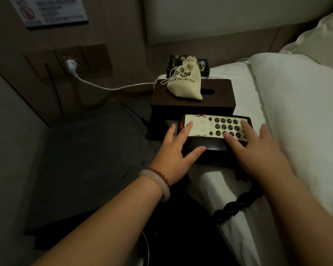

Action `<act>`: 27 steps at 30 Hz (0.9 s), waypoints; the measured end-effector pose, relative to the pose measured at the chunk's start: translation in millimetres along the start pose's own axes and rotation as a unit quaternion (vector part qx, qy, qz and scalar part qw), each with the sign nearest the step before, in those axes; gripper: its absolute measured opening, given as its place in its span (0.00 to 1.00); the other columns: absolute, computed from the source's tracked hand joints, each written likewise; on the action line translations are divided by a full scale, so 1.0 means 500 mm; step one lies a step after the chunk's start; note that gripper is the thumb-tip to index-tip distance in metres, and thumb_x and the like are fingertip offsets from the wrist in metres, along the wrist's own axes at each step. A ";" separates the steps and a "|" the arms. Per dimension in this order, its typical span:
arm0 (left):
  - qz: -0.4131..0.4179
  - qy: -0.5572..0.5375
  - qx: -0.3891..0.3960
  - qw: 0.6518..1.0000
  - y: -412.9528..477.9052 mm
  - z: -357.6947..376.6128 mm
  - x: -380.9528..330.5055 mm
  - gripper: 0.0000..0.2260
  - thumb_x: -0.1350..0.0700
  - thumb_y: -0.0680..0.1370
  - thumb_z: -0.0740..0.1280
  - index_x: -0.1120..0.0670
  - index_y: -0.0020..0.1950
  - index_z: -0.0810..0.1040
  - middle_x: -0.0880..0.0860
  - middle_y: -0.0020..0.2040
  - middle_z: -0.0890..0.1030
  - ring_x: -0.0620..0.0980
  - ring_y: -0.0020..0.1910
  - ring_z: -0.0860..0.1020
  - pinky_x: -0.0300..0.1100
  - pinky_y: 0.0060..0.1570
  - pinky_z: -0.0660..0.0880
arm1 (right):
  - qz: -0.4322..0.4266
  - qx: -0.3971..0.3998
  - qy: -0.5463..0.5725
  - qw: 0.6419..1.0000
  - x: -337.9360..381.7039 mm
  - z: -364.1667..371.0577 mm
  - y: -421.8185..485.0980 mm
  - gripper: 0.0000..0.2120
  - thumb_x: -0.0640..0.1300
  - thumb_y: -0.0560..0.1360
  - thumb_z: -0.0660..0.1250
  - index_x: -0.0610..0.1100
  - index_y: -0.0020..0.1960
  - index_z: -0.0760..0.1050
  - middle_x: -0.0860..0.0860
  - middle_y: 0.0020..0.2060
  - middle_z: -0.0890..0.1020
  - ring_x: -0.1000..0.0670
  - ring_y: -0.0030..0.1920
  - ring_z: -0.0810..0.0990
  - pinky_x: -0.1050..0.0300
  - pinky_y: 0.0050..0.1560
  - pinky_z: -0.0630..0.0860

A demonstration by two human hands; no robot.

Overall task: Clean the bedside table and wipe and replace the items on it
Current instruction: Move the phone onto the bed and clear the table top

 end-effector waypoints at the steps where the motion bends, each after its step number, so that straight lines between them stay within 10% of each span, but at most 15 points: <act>1: -0.015 -0.008 0.003 1.000 -0.001 0.002 0.002 0.31 0.42 0.77 0.64 0.38 0.76 0.53 0.51 0.78 0.48 0.48 0.76 0.50 0.35 0.66 0.50 | 0.015 0.009 0.004 1.000 -0.003 0.002 -0.002 0.35 0.72 0.72 0.50 0.61 0.75 0.49 0.46 0.75 0.56 0.41 0.73 0.59 0.42 0.65 0.65; 14: -0.033 -0.016 0.007 0.999 0.024 0.039 -0.023 0.30 0.40 0.78 0.59 0.39 0.76 0.48 0.52 0.78 0.44 0.58 0.76 0.51 0.56 0.72 0.58 | 0.005 -0.017 0.042 0.999 0.006 -0.002 0.032 0.28 0.63 0.77 0.53 0.55 0.74 0.59 0.40 0.62 0.72 0.39 0.63 0.70 0.48 0.56 0.69; 27: -0.010 -0.009 -0.028 1.000 -0.020 -0.035 0.017 0.26 0.43 0.80 0.58 0.43 0.76 0.54 0.49 0.78 0.52 0.50 0.76 0.52 0.46 0.73 0.55 | -0.016 -0.076 -0.040 0.996 0.027 -0.021 0.013 0.32 0.66 0.76 0.53 0.52 0.75 0.58 0.41 0.73 0.61 0.39 0.73 0.58 0.42 0.70 0.59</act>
Point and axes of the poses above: each hand's wrist, its own y-axis towards the middle knuckle, its own z-axis out of the palm, x = y × z, the point moved 4 cm from there along y, towards the middle knuckle
